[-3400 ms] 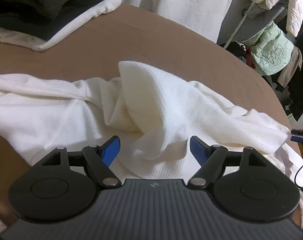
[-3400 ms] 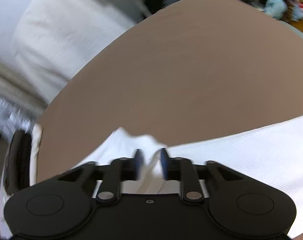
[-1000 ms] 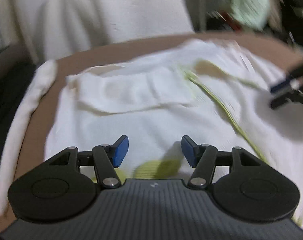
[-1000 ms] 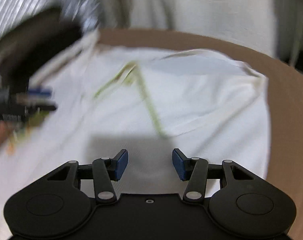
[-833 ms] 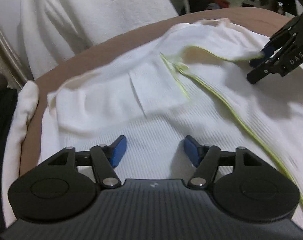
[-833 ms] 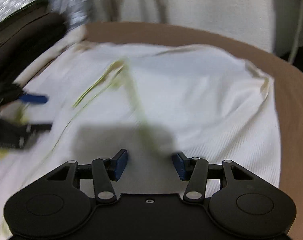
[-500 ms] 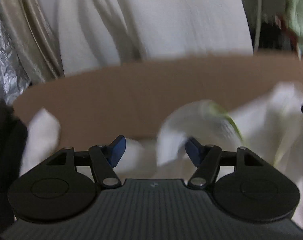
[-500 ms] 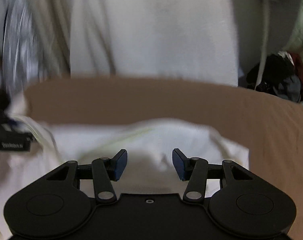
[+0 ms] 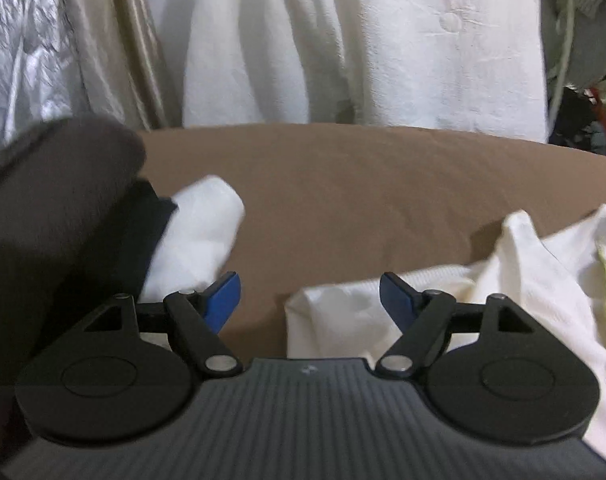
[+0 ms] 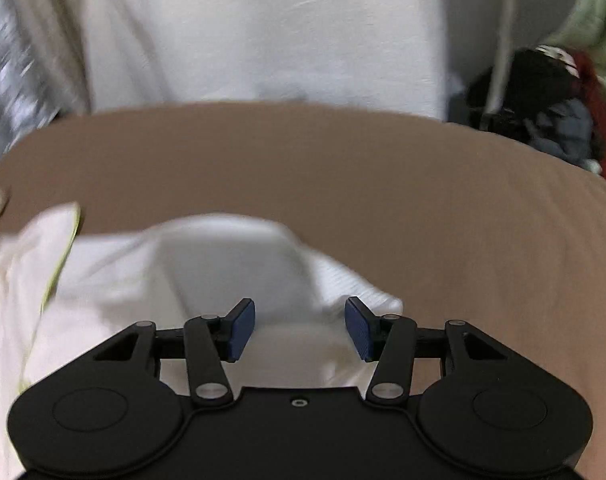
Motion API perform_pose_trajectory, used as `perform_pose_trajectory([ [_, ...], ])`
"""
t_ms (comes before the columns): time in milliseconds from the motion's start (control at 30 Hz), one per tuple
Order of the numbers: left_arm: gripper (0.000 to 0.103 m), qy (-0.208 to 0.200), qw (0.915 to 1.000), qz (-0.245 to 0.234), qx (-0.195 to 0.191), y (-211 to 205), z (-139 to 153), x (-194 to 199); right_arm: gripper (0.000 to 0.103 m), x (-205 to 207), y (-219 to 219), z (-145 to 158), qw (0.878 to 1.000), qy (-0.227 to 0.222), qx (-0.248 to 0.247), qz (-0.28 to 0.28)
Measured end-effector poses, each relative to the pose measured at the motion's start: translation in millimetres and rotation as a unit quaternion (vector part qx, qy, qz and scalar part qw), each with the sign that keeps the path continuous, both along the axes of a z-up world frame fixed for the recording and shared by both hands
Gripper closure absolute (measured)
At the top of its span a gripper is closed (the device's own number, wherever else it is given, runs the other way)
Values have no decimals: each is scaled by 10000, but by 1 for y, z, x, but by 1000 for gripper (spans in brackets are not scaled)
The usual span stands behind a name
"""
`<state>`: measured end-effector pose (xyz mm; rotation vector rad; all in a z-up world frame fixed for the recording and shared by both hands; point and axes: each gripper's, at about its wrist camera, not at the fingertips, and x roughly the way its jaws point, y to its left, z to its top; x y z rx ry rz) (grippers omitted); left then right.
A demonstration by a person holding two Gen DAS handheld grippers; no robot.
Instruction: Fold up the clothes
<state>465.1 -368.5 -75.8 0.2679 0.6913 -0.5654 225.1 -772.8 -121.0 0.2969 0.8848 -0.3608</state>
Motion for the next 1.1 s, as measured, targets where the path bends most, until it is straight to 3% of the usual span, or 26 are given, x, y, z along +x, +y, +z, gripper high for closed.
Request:
perform_pose_trajectory([
  [33, 27, -33, 9999, -77, 64, 1, -3, -4, 70, -2, 4, -4, 9996, 40, -235, 138],
  [67, 27, -49, 9997, -148, 164, 1, -6, -6, 101, -2, 4, -5, 9989, 37, -467, 55],
  [167, 27, 93, 9984, -294, 473, -8, -21, -2, 103, -9, -10, 1, 9945, -336, -856, -492],
  [200, 34, 124, 9978, -284, 587, -12, -26, -1, 103, -12, -16, 6, 9919, -473, -941, -708],
  [267, 93, 195, 9957, -159, 888, -25, -32, 9, 103, -13, -33, 14, 9890, -617, -886, -1012],
  [300, 102, 218, 9945, -78, 1018, -31, -35, 14, 103, -14, -35, 16, 9905, -644, -747, -962],
  [433, 102, -61, 9929, 268, 1154, -43, -20, 39, 102, -17, -43, 24, 9948, -739, -152, -687],
  [467, 103, -145, 9923, 460, 1140, -43, -14, 48, 93, -18, -45, 26, 9952, -762, -3, -618],
  [533, 103, -217, 9891, 1048, 1009, -39, -1, 70, 87, -19, -49, 30, 9951, -808, 294, -479],
  [600, 103, 44, 9854, 1582, 624, -27, 6, 91, 49, -27, -38, 26, 9968, -704, 316, -225],
  [667, 103, 327, 9798, 1963, 217, -14, 10, 108, 45, -39, -21, 20, 9979, -644, 53, -81],
  [700, 103, 266, 9797, 1984, 119, -13, 12, 109, 45, -42, -16, 15, 9983, -576, 10, -71],
  [833, 97, 151, 9892, 1423, -332, -17, 18, 98, 45, -49, -12, -6, 9989, -417, 45, -229],
  [867, 95, 197, 9912, 1291, -237, -20, 15, 95, 45, -46, -13, -10, 9988, -401, 20, -275],
  [900, 88, 243, 9929, 1159, -142, -23, 13, 91, 51, -43, -13, -15, 9987, -386, -9, -322],
  [933, 83, 273, 9942, 1037, -36, -27, 10, 88, 68, -40, -13, -17, 9986, -416, -119, -311],
  [967, 80, 260, 9952, 944, 92, -31, 7, 85, 98, -37, -13, -14, 9982, -403, -300, -322],
  [1100, 55, 314, 9968, 661, 328, -35, -8, 74, 101, -29, -24, 8, 9886, -859, -899, -847],
])
